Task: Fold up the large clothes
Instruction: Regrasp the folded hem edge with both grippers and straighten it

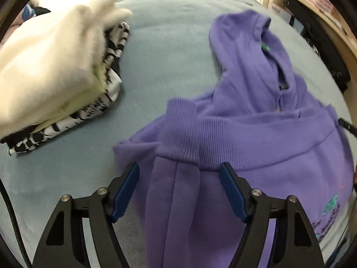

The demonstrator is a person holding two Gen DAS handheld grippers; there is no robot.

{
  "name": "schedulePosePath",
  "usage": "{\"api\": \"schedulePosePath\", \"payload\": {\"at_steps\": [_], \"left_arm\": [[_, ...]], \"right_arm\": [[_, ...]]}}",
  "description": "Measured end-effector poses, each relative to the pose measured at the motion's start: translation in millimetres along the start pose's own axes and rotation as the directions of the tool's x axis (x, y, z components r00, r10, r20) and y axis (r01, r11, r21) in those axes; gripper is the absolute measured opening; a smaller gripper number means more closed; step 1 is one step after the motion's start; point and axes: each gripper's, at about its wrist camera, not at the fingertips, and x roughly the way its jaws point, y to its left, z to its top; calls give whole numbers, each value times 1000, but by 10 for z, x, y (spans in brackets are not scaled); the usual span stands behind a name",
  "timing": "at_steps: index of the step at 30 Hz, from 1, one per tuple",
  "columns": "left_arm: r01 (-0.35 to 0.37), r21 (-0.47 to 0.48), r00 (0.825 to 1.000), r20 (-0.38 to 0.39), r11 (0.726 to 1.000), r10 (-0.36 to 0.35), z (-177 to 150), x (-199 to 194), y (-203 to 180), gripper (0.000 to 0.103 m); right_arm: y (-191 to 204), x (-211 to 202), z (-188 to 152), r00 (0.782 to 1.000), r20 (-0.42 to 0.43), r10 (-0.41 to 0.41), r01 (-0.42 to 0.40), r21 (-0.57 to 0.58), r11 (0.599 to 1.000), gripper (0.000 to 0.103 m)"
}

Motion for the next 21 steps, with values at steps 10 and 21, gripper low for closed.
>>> {"api": "schedulePosePath", "payload": {"at_steps": [10, 21], "left_arm": [[-37, -9, 996, 87, 999, 37, 47, 28, -40, 10], [-51, -132, 952, 292, 990, 88, -135, -409, 69, 9]], "right_arm": [[220, 78, -38, 992, -4, -122, 121, -127, 985, 18], [256, -302, -36, 960, 213, -183, 196, -40, 980, 13]]}}
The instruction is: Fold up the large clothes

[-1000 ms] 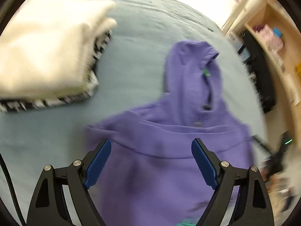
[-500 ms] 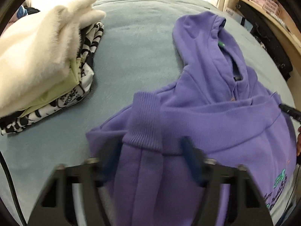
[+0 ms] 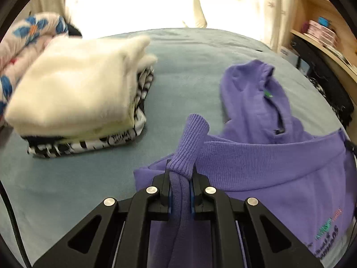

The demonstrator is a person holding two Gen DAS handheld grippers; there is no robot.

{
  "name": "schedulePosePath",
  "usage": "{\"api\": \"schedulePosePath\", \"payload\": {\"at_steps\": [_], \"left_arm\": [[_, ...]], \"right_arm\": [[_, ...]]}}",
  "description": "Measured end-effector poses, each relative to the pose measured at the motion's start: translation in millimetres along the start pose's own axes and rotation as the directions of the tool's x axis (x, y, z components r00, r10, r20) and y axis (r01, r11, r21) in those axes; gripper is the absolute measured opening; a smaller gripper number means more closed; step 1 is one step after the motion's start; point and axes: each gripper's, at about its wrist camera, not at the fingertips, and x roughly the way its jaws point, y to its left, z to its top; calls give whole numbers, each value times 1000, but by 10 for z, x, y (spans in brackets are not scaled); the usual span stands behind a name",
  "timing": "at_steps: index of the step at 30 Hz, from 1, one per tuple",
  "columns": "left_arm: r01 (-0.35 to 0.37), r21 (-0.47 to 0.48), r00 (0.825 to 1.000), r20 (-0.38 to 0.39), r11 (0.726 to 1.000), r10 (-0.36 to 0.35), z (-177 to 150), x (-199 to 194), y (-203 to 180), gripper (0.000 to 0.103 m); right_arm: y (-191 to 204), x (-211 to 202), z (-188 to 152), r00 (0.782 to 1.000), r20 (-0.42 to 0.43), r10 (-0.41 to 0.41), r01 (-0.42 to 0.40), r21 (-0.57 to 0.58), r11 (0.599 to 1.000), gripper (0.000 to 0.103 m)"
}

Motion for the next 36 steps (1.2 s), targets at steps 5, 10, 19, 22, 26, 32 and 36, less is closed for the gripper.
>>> {"api": "schedulePosePath", "payload": {"at_steps": [5, 10, 19, 22, 26, 32, 36], "left_arm": [[-11, -91, 1000, -29, 996, 8, -175, 549, 109, 9], [5, -86, 998, 70, 996, 1, -145, 330, 139, 9], [22, -46, 999, 36, 999, -21, -116, 373, 61, 10], [36, -60, 999, 26, 998, -35, -129, 409, 85, 10], [34, -59, 999, 10, 998, -33, -126, 464, 53, 11], [6, -35, 999, 36, 999, -4, -116, 370, -15, 11], [0, -40, 994, 113, 999, 5, -85, 110, -14, 11]], "right_arm": [[-45, 573, -114, 994, -79, -71, 75, 51, 996, 10], [-122, 421, 127, 989, 19, -149, 146, 110, 983, 0], [-273, 460, 181, 975, -142, 172, -153, 137, 979, 8], [-146, 550, 129, 967, -185, 175, -160, 93, 983, 33], [-26, 661, 66, 959, -229, 167, -158, 57, 986, 40], [206, 523, -10, 976, -210, 63, -84, -94, 992, 9], [185, 148, 87, 997, -67, 35, -40, -88, 995, 8]]}}
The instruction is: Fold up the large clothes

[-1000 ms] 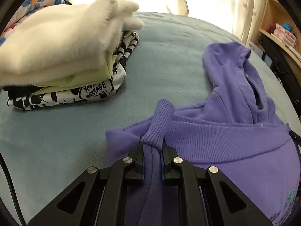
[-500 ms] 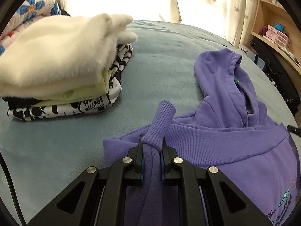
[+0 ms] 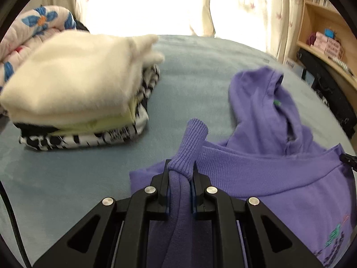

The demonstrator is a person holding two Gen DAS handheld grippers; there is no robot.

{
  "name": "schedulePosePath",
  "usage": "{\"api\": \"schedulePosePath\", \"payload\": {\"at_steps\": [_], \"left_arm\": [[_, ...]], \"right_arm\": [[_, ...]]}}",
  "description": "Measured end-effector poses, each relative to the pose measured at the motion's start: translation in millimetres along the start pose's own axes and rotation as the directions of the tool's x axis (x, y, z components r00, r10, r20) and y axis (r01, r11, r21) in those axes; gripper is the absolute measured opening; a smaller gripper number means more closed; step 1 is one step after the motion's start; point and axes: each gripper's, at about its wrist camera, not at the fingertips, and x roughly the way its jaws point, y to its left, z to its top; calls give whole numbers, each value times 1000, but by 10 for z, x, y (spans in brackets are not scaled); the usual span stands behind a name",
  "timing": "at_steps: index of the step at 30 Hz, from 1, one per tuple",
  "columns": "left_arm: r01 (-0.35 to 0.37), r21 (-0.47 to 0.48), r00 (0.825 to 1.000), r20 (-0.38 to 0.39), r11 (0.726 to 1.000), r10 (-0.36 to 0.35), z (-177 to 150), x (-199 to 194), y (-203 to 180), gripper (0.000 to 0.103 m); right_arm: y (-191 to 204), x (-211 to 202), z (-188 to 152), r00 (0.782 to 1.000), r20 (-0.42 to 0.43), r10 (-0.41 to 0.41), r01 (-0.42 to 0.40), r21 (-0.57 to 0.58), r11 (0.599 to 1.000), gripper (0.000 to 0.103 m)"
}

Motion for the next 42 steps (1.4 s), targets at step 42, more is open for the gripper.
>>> {"api": "schedulePosePath", "payload": {"at_steps": [42], "left_arm": [[-143, -63, 985, -106, 988, 135, -1272, -756, -368, 49]], "right_arm": [[889, -770, -1302, 983, -48, 178, -175, 55, 983, 29]]}}
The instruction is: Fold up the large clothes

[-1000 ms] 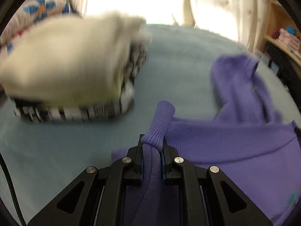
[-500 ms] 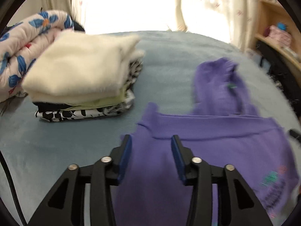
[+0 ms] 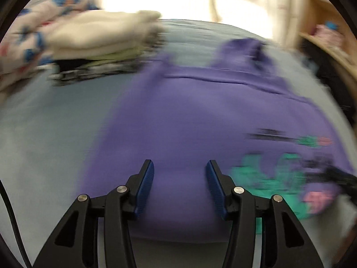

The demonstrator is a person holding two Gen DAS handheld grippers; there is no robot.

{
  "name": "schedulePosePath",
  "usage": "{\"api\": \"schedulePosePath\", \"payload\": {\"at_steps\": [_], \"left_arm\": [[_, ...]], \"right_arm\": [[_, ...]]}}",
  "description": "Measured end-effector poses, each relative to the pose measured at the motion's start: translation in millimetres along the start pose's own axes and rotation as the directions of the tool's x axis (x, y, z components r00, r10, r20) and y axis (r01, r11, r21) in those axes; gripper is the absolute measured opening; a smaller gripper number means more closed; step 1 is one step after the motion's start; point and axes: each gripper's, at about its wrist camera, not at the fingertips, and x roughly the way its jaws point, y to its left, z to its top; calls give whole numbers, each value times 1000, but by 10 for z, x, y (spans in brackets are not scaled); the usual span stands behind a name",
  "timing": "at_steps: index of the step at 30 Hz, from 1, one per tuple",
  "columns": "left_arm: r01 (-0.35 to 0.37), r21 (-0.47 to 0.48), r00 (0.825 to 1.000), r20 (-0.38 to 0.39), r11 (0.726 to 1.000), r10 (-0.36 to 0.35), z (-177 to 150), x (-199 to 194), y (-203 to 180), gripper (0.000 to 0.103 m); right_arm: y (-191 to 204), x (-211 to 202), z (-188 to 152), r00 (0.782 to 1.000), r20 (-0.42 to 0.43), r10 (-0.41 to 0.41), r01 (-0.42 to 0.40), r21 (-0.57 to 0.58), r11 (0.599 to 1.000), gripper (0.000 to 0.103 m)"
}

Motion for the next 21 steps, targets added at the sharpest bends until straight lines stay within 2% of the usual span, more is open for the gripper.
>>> {"api": "schedulePosePath", "payload": {"at_steps": [1, 3, 4, 5, 7, 9, 11, 14, 21], "left_arm": [[-25, -22, 1000, -8, 999, 25, -4, 17, 130, 49], [9, -93, 1000, -27, 996, -12, -29, 53, 412, 48], [45, -115, 998, -31, 992, -49, -38, 56, 497, 45], [59, -125, 998, -31, 990, -63, -49, 51, 536, 44], [43, -103, 999, -23, 994, -46, -63, 36, 524, 42], [-1, -58, 1000, -14, 998, 0, -87, 50, 440, 42], [-24, -37, 1000, -7, 999, 24, -93, 20, 393, 42], [-26, -34, 1000, -6, 999, 26, -94, -1, 388, 42], [-52, -22, 999, -15, 998, 52, -88, -57, 344, 43]], "right_arm": [[-167, -46, -56, 996, 4, -92, 92, 4, 996, 30], [-541, -101, -159, 982, -11, -190, 190, 57, 980, 30], [-722, -137, -200, 983, -16, -182, 183, 107, 977, 28], [-897, -184, -236, 991, -13, -134, 135, 171, 976, 26], [-1073, -240, -269, 995, -7, -104, 102, 250, 963, 13], [-1080, -229, -298, 994, -6, -107, 104, 270, 957, 13], [-988, -170, -291, 989, -18, -149, 149, 243, 959, 14], [-855, -134, -280, 978, -29, -208, 210, 190, 959, 14], [-784, -185, -322, 966, -45, -256, 260, 167, 951, 17]]}}
